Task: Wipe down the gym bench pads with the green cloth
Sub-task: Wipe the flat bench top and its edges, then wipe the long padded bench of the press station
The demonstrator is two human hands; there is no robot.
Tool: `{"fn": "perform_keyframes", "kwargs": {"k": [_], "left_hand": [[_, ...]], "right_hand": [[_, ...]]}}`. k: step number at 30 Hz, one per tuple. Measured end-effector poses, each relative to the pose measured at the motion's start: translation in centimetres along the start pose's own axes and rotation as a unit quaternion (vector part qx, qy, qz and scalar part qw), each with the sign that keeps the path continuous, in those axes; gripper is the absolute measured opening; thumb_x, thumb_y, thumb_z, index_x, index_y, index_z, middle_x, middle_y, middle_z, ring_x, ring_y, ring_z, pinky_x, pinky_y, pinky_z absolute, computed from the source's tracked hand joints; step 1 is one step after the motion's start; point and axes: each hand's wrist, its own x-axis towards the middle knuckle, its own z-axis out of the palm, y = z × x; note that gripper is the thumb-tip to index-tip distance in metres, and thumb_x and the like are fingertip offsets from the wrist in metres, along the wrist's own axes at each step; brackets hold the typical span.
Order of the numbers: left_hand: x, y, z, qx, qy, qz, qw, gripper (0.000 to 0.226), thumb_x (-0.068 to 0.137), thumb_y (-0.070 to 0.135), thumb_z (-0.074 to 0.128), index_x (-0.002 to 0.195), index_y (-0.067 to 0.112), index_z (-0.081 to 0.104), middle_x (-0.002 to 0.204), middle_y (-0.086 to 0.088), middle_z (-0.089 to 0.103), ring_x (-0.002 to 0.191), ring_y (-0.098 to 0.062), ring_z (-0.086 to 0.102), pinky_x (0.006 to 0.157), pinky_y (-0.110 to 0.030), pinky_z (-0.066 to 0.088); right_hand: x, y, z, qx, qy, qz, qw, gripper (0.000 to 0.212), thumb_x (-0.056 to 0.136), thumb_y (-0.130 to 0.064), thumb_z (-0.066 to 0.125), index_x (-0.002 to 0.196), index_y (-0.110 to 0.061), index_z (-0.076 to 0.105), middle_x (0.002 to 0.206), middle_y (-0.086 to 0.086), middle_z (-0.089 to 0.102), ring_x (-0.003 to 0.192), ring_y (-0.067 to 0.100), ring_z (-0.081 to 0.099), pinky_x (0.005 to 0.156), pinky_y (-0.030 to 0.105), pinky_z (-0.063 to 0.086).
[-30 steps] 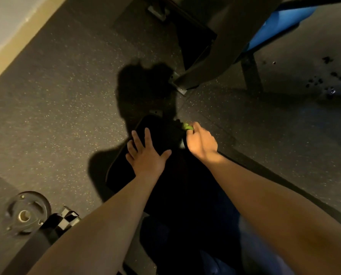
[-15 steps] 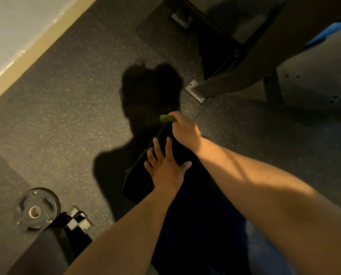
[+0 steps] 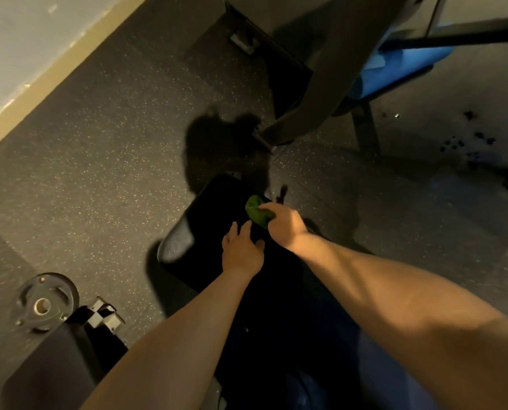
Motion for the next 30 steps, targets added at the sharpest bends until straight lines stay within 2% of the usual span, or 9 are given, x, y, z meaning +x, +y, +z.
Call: {"fn": "perform_keyframes", "kwargs": {"k": [3,7,10,13,16,19,24,28,30], "left_hand": [[-4.5,3.9,1.2,-0.113,-0.004,-0.003,0.994,0.050,0.103,0.032,0.049,0.152,0.025,0.038,0.152,-0.003,0.041,0.138,-0.026,0.043,0.108,-0.036,0.037],[-11.6,9.7,3.5,-0.205,-0.006,-0.023,0.979,0.038,0.104,0.040,0.045,0.139,0.026,0.052,0.126,0.002,0.061,0.115,-0.023,0.059,0.103,-0.040,0.047],[-18.7,16.6,7.2,-0.243,-0.046,0.005,0.969,0.031,0.106,0.042,0.042,0.125,0.025,0.059,0.115,0.000,0.066,0.104,-0.020,0.064,0.092,-0.039,0.052],[-26.0,23.3,11.6,-0.270,-0.102,0.042,0.956,0.032,0.107,0.040,0.042,0.130,0.022,0.056,0.114,0.000,0.067,0.101,-0.016,0.065,0.070,-0.027,0.044],[-32.2,28.9,15.2,-0.299,-0.149,0.059,0.941,0.027,0.106,0.035,0.047,0.129,0.021,0.054,0.114,0.001,0.067,0.107,-0.020,0.065,0.068,-0.026,0.044],[-36.7,32.6,17.7,-0.270,-0.142,0.103,0.947,0.024,0.102,0.030,0.057,0.125,0.026,0.050,0.114,-0.001,0.066,0.103,-0.020,0.067,0.071,-0.028,0.050],[-38.9,31.6,16.4,-0.225,-0.076,0.148,0.960,0.017,0.093,0.027,0.066,0.106,0.023,0.055,0.111,-0.012,0.070,0.098,-0.025,0.070,0.090,-0.046,0.057],[-40.1,26.6,11.6,-0.228,0.028,0.120,0.966,0.033,0.082,0.031,0.071,0.107,0.013,0.057,0.105,-0.011,0.071,0.096,-0.025,0.067,0.091,-0.041,0.054],[-40.4,23.5,8.4,-0.251,0.071,0.098,0.960,0.040,0.077,0.034,0.067,0.106,0.009,0.057,0.099,-0.008,0.069,0.099,-0.029,0.067,0.082,-0.038,0.052]], "right_hand": [[-5.9,3.3,-2.4,0.118,0.015,0.007,0.993,0.052,0.097,0.001,0.042,0.144,-0.022,0.049,0.139,0.005,0.053,0.125,0.020,0.053,0.104,0.033,0.045],[-14.6,6.4,-7.7,0.216,0.067,0.022,0.974,0.050,0.096,-0.005,0.046,0.139,-0.030,0.050,0.129,0.001,0.053,0.097,0.017,0.061,0.078,0.029,0.055],[-23.0,9.9,-14.4,0.272,0.101,0.033,0.956,0.045,0.098,-0.012,0.049,0.137,-0.032,0.051,0.127,0.000,0.046,0.092,0.013,0.056,0.064,0.024,0.047],[-31.4,14.0,-20.4,0.313,0.144,0.030,0.938,0.039,0.098,-0.017,0.049,0.134,-0.031,0.054,0.118,-0.003,0.052,0.093,0.008,0.052,0.065,0.022,0.041],[-38.5,17.5,-24.8,0.332,0.204,0.032,0.921,0.036,0.099,-0.019,0.048,0.133,-0.029,0.056,0.119,-0.003,0.057,0.094,0.007,0.053,0.066,0.021,0.040],[-44.1,20.6,-28.0,0.336,0.236,0.022,0.912,0.038,0.099,-0.016,0.046,0.134,-0.029,0.055,0.121,-0.003,0.056,0.102,0.012,0.054,0.073,0.025,0.044],[-47.1,19.7,-28.1,0.322,0.237,-0.010,0.917,0.044,0.092,-0.002,0.044,0.122,-0.027,0.061,0.112,0.001,0.059,0.102,0.021,0.059,0.079,0.036,0.055],[-47.2,14.0,-23.7,0.294,0.208,-0.085,0.929,0.026,0.086,-0.001,0.056,0.107,-0.013,0.065,0.088,0.005,0.064,0.080,0.024,0.062,0.066,0.024,0.050],[-46.5,10.9,-21.1,0.247,0.188,-0.115,0.944,0.039,0.072,-0.015,0.056,0.109,-0.012,0.067,0.089,0.005,0.065,0.079,0.020,0.061,0.068,0.027,0.049]]}}
